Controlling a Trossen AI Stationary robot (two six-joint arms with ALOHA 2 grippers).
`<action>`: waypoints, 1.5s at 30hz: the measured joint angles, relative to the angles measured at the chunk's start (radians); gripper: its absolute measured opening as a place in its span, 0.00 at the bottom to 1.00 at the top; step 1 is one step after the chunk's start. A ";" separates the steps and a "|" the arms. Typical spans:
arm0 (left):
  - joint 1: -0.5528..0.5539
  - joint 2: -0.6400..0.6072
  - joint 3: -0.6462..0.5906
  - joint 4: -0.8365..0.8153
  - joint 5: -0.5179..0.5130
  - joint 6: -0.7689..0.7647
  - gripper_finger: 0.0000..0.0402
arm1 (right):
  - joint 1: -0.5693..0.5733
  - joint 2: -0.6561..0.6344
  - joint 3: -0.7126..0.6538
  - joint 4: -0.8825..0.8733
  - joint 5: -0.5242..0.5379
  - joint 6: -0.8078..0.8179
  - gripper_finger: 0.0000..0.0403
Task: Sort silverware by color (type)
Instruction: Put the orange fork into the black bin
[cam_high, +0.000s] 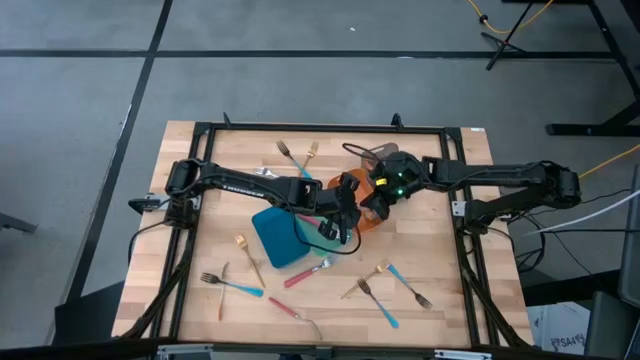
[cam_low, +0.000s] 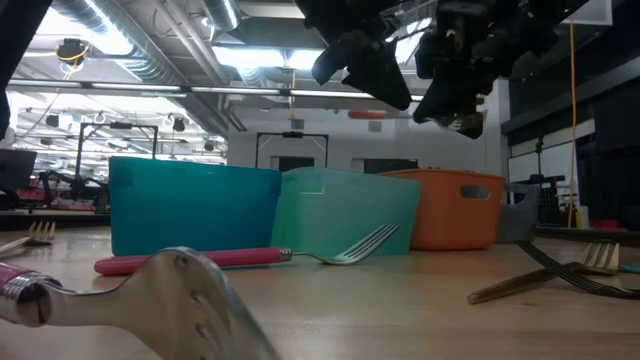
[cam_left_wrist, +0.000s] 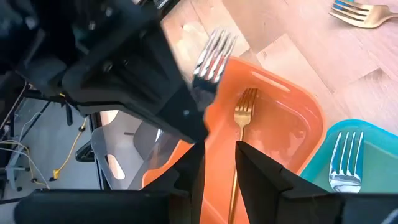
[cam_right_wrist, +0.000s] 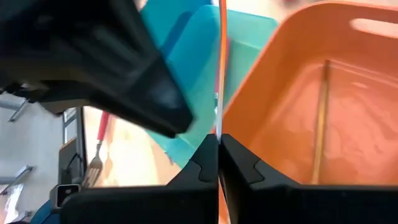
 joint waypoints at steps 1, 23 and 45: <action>0.000 0.000 0.000 0.000 0.000 0.000 0.21 | -0.009 0.000 0.000 -0.009 0.006 -0.002 0.00; 0.000 0.000 0.001 -0.006 0.002 -0.028 0.21 | -0.281 0.000 0.000 -0.311 0.258 -0.178 0.00; 0.001 0.000 0.001 -0.006 0.002 -0.054 0.21 | -0.301 0.000 -0.176 -0.171 0.346 -0.212 0.00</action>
